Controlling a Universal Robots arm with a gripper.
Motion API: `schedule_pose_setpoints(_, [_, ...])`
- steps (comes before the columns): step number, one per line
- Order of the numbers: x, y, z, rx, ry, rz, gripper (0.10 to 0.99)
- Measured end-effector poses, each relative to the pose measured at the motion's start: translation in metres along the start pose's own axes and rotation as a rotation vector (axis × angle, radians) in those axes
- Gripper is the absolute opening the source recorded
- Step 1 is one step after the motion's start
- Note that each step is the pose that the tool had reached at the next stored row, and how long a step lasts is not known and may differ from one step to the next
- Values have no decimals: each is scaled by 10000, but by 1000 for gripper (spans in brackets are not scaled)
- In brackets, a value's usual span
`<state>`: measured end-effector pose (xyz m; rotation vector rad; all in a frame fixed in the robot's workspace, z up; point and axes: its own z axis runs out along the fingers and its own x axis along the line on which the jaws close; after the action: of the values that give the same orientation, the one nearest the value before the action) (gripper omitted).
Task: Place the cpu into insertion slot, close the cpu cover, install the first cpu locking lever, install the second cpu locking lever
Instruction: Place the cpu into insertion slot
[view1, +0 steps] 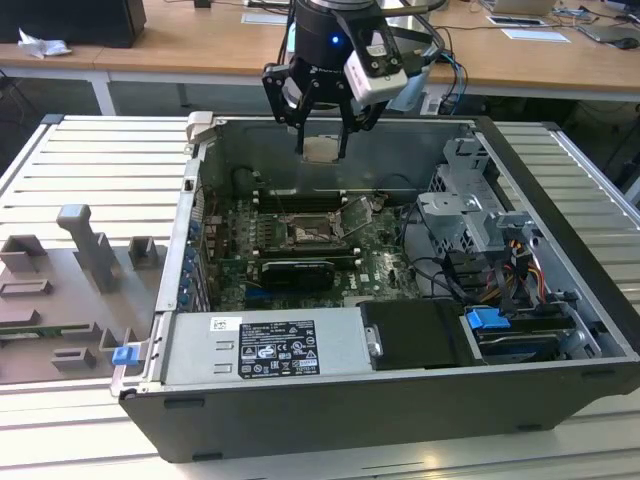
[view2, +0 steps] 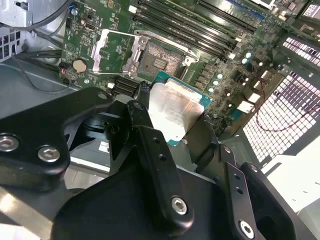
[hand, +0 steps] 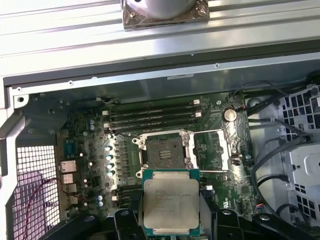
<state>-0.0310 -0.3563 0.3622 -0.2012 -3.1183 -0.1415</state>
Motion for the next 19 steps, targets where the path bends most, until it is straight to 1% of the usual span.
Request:
schedule_pose_setpoints(9, [0, 0, 0, -7, -32, 355, 537])
schedule_pose_setpoints(11, [0, 0, 0, -10, -47, 513, 537])
schedule_pose_setpoints(19, [0, -2, 21, -8, -55, 601, 537])
